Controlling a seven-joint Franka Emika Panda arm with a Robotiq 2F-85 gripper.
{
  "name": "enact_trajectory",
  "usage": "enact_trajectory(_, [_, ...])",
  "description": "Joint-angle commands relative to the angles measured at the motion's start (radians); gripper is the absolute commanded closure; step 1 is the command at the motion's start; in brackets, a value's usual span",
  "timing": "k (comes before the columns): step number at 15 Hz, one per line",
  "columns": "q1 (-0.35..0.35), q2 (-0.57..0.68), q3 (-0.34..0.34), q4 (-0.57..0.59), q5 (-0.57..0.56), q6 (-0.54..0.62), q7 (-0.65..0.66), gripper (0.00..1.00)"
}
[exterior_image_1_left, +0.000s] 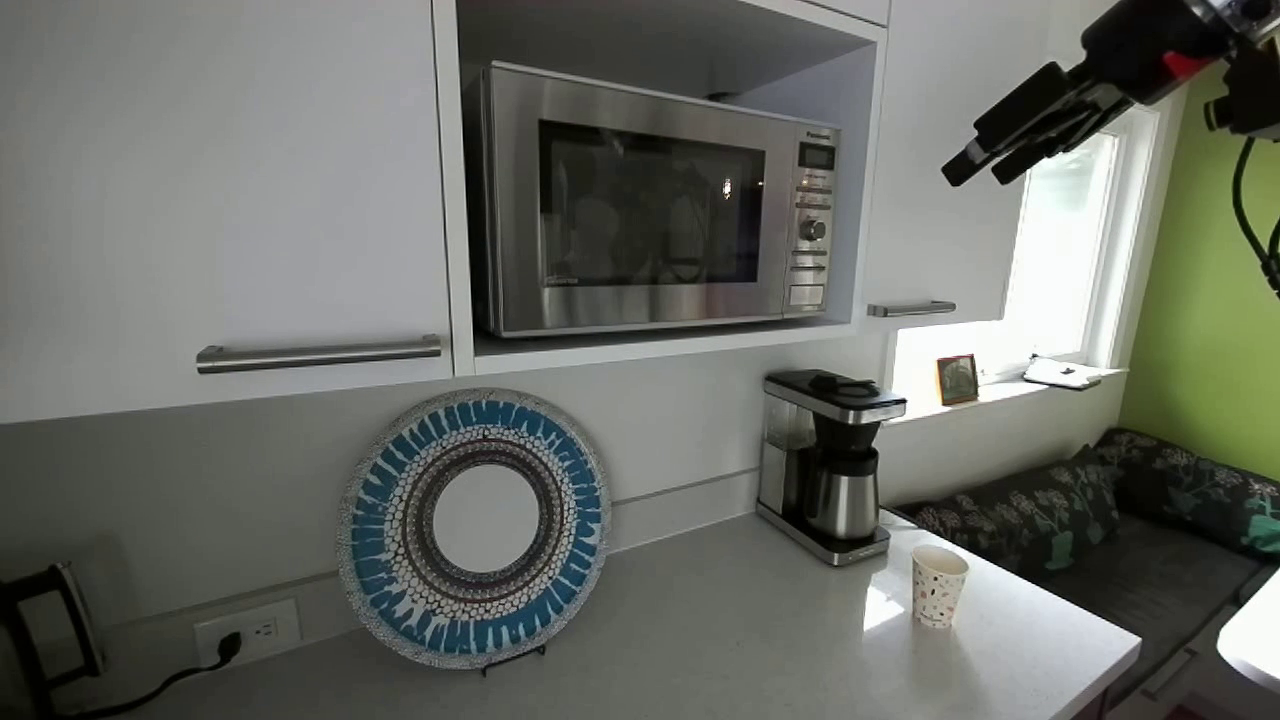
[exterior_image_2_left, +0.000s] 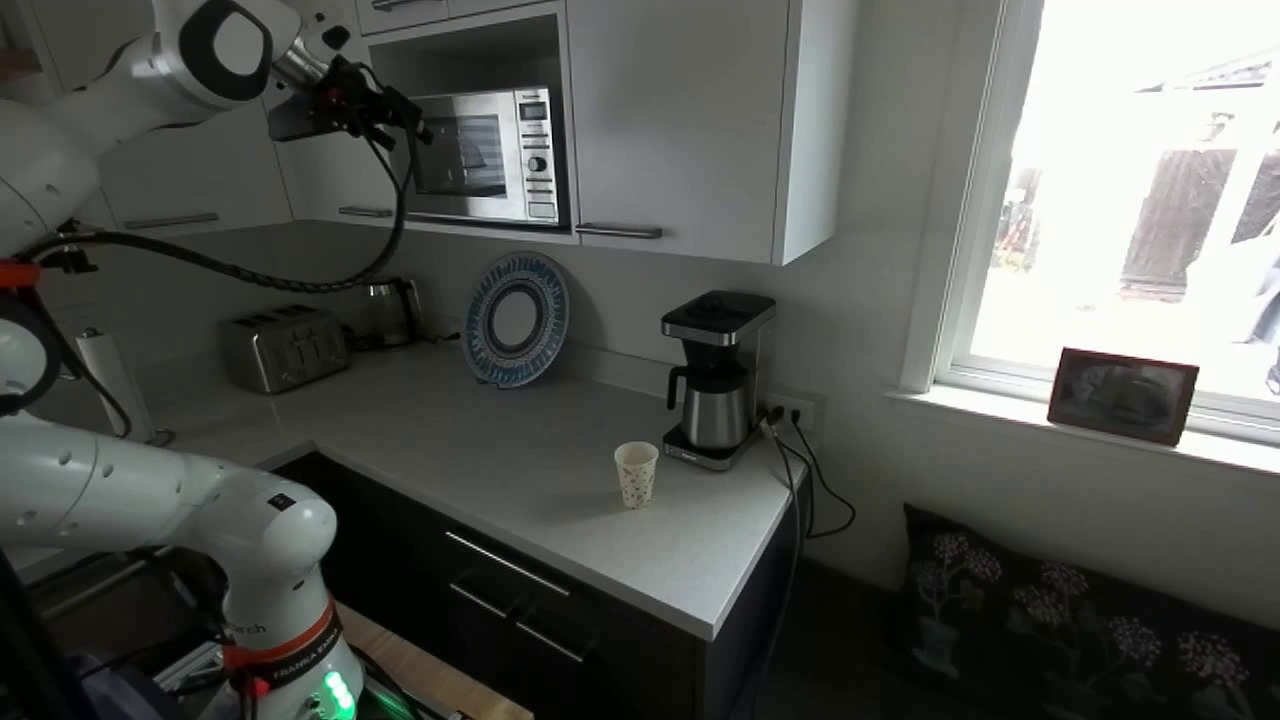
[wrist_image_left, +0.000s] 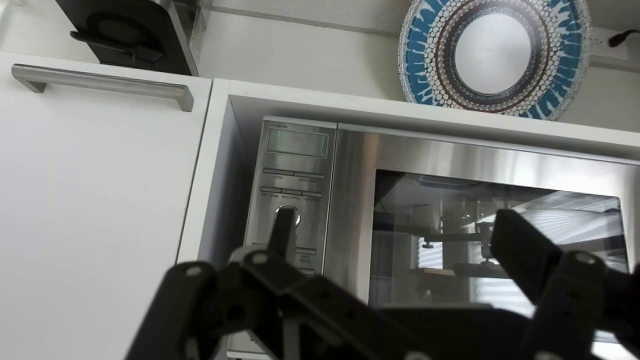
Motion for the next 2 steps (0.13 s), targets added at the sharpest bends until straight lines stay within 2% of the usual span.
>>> enact_trajectory(1, [-0.01,0.002,0.005,0.005,0.008,-0.002,-0.006,0.0])
enact_trajectory(2, [-0.01,0.002,0.005,0.005,0.008,-0.002,-0.006,0.0])
